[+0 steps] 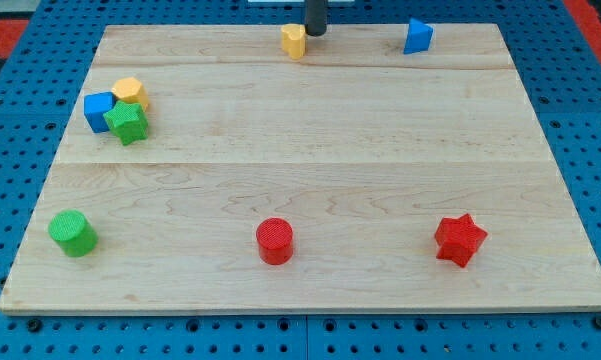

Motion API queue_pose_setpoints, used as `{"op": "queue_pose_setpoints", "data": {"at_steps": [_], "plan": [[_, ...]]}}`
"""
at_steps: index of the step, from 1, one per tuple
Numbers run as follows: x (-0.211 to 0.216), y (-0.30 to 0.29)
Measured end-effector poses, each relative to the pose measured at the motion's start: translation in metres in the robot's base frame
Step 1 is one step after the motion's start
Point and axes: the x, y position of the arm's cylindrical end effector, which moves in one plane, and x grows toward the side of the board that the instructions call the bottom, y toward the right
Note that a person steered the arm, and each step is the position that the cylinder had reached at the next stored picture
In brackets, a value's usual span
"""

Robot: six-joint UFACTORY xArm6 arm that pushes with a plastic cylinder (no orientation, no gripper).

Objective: Move yellow blocks towards green star and blue cube

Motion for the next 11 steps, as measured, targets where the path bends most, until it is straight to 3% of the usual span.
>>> {"op": "queue_pose_setpoints", "data": {"at_steps": [2,4,5,6,7,8,9,10,11], "plan": [[0.057,-0.041],[0.044,-0.081],[0.073,-0.154],[0.100,-0.168],[0.084,-0.114],[0.106,-0.107],[0.124,-0.166],[0.137,-0.180],[0.134,-0.089]]}}
